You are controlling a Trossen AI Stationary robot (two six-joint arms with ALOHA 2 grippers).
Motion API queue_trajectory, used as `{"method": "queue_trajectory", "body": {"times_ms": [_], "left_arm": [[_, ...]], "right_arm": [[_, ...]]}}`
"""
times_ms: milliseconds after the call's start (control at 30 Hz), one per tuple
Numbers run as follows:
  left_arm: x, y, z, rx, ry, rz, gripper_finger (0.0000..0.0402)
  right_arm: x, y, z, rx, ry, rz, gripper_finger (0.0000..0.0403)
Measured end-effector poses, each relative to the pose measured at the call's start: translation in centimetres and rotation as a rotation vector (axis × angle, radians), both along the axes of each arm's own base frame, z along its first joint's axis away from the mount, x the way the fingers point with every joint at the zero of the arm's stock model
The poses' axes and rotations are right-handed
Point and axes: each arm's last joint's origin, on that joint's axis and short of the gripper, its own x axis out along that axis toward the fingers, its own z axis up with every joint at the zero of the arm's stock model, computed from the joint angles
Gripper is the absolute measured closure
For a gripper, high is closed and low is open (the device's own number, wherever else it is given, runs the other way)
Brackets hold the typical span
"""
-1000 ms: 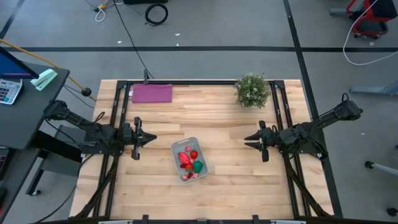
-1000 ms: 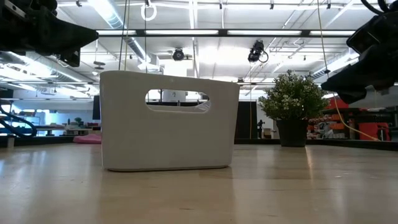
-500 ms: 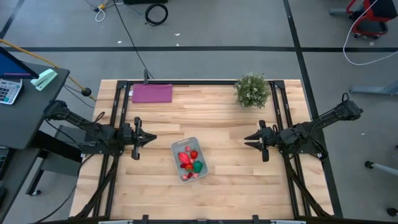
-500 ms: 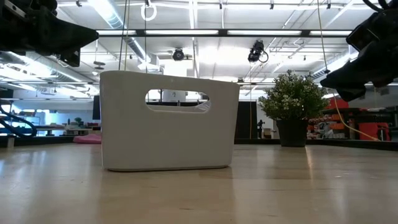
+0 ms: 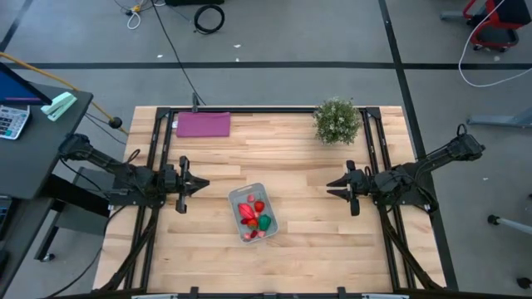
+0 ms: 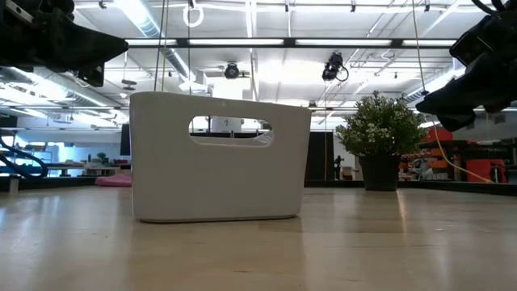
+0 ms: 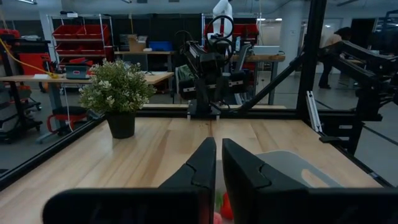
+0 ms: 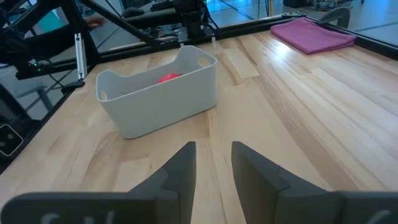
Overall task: Pick and placing Produce into tupperware
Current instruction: Return to Home Position
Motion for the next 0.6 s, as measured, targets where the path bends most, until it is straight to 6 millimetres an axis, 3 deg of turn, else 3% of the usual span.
{"method": "queue_trajectory", "body": {"times_ms": [300, 600], "left_arm": [[0.00, 0.00, 0.00, 0.000, 0.000, 0.000, 0.0378], [0.00, 0.00, 0.00, 0.000, 0.000, 0.000, 0.0366]], "right_arm": [[0.00, 0.00, 0.02, 0.000, -0.001, 0.000, 0.0293], [0.00, 0.00, 0.02, 0.000, -0.001, 0.000, 0.0293]]}}
